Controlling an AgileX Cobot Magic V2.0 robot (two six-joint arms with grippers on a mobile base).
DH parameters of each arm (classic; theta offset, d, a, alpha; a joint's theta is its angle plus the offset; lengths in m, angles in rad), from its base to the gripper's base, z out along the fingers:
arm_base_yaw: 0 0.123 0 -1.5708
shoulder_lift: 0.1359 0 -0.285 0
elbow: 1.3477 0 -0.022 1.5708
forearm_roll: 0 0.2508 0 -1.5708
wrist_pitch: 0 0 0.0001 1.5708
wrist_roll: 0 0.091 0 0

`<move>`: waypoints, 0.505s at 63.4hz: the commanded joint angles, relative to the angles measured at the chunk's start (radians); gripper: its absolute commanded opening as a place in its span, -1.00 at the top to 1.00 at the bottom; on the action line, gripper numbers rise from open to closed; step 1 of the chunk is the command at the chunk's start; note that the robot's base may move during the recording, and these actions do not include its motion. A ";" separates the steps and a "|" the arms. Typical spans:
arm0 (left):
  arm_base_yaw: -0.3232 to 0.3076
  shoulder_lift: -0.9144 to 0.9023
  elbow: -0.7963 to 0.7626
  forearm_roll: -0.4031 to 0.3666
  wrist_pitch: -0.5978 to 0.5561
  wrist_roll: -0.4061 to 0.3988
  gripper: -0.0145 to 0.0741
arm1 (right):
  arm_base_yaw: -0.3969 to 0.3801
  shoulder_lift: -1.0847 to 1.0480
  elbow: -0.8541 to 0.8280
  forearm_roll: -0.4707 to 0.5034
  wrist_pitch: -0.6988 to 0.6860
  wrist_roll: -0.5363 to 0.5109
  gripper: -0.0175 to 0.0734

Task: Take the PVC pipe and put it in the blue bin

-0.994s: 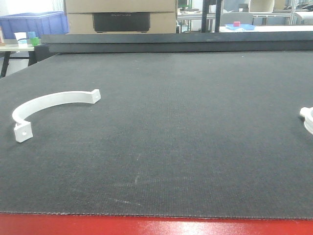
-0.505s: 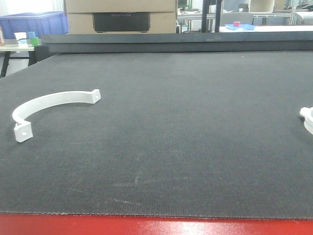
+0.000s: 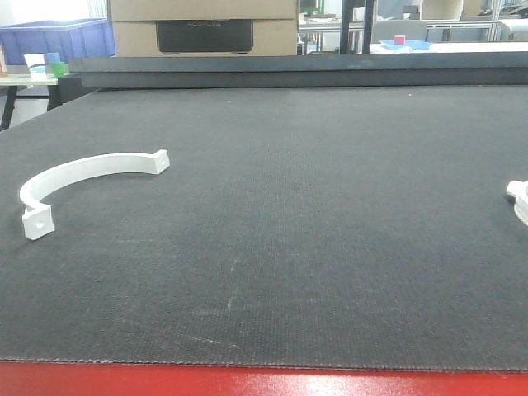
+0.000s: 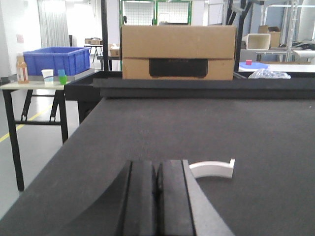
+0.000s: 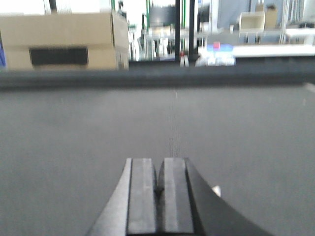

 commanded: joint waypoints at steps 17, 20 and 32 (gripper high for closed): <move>-0.002 0.142 -0.427 0.006 0.236 0.007 0.92 | -0.007 0.093 -0.396 -0.008 0.226 0.000 0.99; -0.002 0.190 -0.486 0.006 0.283 0.007 0.92 | -0.007 0.143 -0.450 -0.008 0.268 0.000 0.99; -0.002 0.455 -0.668 -0.005 0.420 0.007 0.92 | -0.007 0.397 -0.646 -0.022 0.445 0.000 0.99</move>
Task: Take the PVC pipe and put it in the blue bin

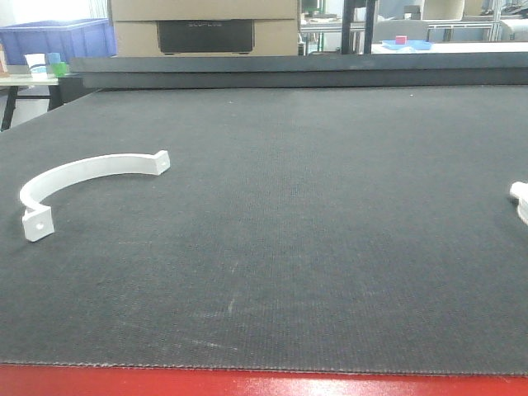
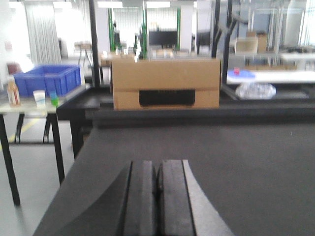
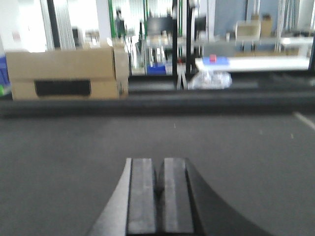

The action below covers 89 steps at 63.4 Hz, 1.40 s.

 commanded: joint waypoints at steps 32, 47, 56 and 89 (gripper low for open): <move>-0.002 0.639 -0.330 -0.008 0.335 0.007 0.92 | -0.007 0.767 -0.281 -0.022 0.447 0.000 0.99; -0.002 0.770 -0.330 -0.063 0.282 0.007 0.92 | -0.007 0.991 -0.281 -0.022 0.351 0.000 0.99; -0.002 0.822 -0.330 -0.150 0.308 0.007 0.92 | 0.001 1.102 -0.326 -0.018 0.387 0.000 0.99; -0.002 0.842 -0.330 -0.237 0.387 0.007 0.92 | 0.099 1.429 -0.602 -0.022 0.541 0.131 0.65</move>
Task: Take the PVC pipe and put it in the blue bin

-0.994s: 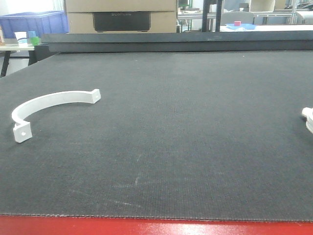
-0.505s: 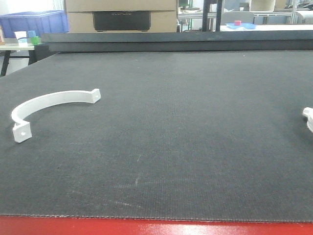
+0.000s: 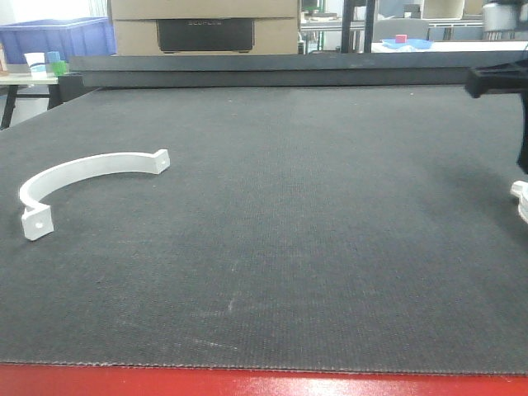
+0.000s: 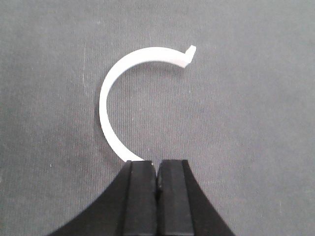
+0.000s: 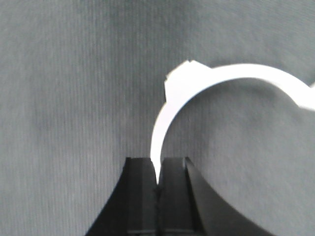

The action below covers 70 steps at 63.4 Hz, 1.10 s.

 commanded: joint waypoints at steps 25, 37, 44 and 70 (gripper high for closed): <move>-0.002 -0.002 -0.006 -0.016 0.134 0.007 0.92 | 0.001 0.130 -0.055 -0.011 0.019 0.029 0.12; -0.002 -0.002 0.026 -0.016 0.138 0.007 0.92 | 0.001 0.140 -0.055 -0.011 0.013 0.049 0.31; -0.002 -0.002 0.054 -0.018 0.142 0.007 0.92 | 0.001 0.151 -0.055 -0.011 -0.001 0.049 0.40; -0.002 -0.002 0.076 -0.033 0.130 -0.017 0.92 | 0.001 0.180 -0.055 -0.011 0.006 0.051 0.89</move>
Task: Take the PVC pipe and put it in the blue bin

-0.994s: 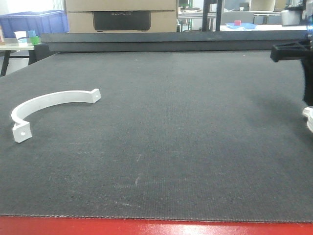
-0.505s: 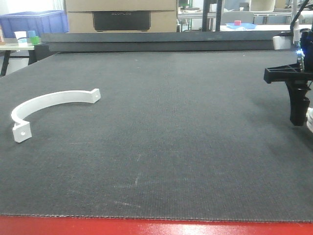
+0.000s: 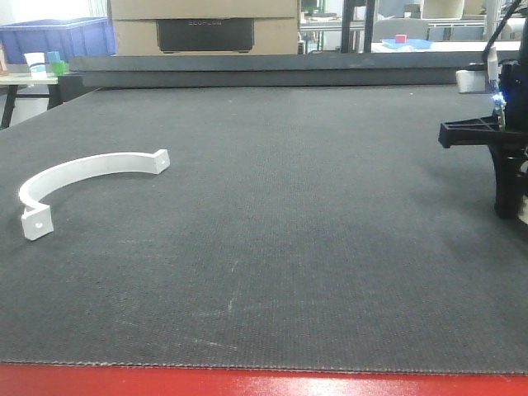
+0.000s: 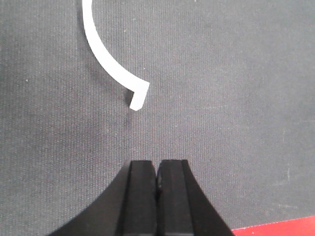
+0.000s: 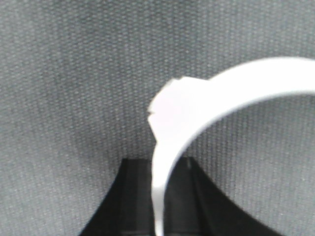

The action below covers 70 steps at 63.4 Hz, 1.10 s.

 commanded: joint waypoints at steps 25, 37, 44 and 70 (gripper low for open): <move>-0.002 0.206 -0.268 0.237 0.180 -0.125 0.92 | 0.002 -0.167 -0.002 -0.013 0.062 0.003 0.98; -0.002 0.381 -0.433 0.237 0.152 -0.115 0.92 | 0.003 -0.298 -0.002 -0.013 0.102 -0.013 0.98; -0.004 0.489 -0.526 0.239 0.153 -0.097 0.92 | 0.003 -0.355 -0.002 -0.013 0.125 -0.015 0.98; -0.005 0.720 -0.643 0.239 0.186 -0.060 0.17 | 0.003 -0.373 -0.002 -0.013 0.107 -0.028 0.98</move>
